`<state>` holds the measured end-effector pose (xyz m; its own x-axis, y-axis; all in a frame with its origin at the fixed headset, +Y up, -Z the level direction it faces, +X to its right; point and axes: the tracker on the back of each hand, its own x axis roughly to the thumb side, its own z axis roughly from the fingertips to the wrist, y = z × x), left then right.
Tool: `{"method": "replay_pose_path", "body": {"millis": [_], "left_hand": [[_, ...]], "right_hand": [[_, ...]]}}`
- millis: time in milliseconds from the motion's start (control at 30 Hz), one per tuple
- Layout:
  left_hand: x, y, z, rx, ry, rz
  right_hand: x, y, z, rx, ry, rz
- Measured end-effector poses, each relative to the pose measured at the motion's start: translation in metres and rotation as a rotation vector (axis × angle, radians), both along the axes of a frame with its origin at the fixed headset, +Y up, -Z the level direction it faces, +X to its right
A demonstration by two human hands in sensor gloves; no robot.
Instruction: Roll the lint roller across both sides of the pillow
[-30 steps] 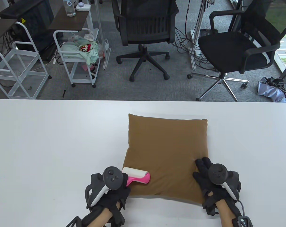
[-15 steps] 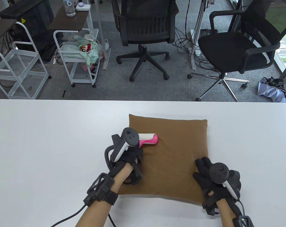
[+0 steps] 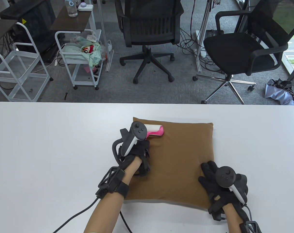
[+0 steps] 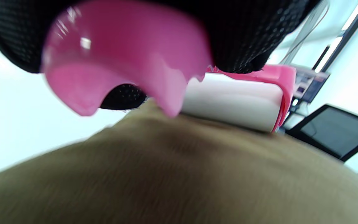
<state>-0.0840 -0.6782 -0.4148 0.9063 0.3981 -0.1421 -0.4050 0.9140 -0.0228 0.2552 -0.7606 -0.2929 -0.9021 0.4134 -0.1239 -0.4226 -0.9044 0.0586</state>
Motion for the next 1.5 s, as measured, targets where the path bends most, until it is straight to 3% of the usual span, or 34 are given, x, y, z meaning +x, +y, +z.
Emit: {"method": "replay_pose_path", "body": {"millis": [167,233,333,533,667,800,1167,1500], "left_hand": [[0.015,0.042,0.011,0.174,0.022,0.072],[0.027,0.047,0.013,0.183,-0.001,0.053],[0.048,0.035,0.009,0.161,-0.03,-0.012],[0.078,-0.019,0.006,0.028,-0.065,-0.06],[0.077,-0.017,0.016,0.008,-0.096,-0.08],[0.066,-0.012,0.036,-0.053,-0.129,-0.052],[0.028,-0.009,0.119,-0.135,-0.247,-0.086],[0.007,-0.008,0.165,-0.251,-0.308,-0.119]], "right_hand": [[0.0,0.0,0.0,-0.001,-0.002,0.0],[-0.001,0.0,0.0,0.0,-0.004,0.004],[0.0,-0.001,0.0,0.0,-0.004,0.005],[0.001,-0.002,0.0,-0.004,-0.006,-0.011],[0.0,-0.001,-0.001,-0.006,-0.002,0.0],[0.0,-0.001,-0.002,-0.011,-0.003,0.002],[-0.001,-0.003,-0.001,-0.006,-0.005,0.006],[-0.001,-0.004,0.001,-0.005,-0.012,-0.003]]}}
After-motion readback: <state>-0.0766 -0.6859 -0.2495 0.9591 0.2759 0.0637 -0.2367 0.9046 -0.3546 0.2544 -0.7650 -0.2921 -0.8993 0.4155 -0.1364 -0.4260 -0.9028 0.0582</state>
